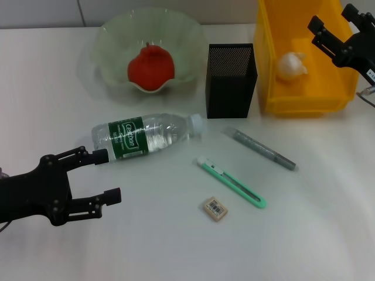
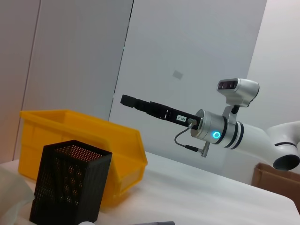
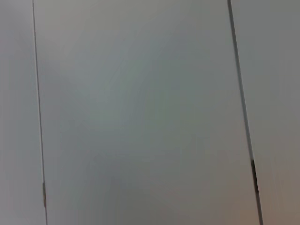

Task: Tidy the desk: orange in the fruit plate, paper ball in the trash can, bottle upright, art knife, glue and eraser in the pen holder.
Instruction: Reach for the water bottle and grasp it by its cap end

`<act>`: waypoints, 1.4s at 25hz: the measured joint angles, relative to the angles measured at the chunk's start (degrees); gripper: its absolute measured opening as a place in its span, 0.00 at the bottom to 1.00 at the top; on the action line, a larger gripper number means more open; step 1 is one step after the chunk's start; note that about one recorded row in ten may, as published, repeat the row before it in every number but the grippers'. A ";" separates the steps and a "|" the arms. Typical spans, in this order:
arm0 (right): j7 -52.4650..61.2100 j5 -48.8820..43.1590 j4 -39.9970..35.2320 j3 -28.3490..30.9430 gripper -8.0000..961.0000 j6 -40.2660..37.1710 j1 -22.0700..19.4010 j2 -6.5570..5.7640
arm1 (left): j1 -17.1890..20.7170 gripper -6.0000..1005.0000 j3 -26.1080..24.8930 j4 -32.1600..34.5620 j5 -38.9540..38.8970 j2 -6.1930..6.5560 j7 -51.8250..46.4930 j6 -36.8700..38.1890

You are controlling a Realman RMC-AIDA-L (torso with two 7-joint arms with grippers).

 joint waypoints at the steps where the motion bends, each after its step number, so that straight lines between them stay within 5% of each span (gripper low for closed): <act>1: 0.00 0.00 0.01 0.00 0.86 -0.01 0.00 0.00 | -0.01 0.85 -0.01 0.00 0.01 -0.03 0.00 0.00; 9: 7.23 -2.93 -0.82 -2.29 0.86 -7.48 -0.82 -0.71 | -0.32 0.85 -0.01 0.19 0.01 -0.12 0.00 0.00; 18: 15.16 -25.75 -7.80 -3.80 0.86 -21.79 -0.71 -0.99 | -0.62 0.85 0.00 0.44 0.07 -0.26 0.00 0.00; 29: 15.64 -26.48 -8.14 -3.63 0.86 -21.79 -1.39 -0.94 | -0.70 0.85 -0.01 0.44 0.18 -0.32 0.00 0.05; 35: 22.25 -38.44 -13.88 -3.18 0.86 -19.28 -1.95 -1.82 | -0.70 0.85 0.00 0.44 0.18 -0.40 0.00 0.16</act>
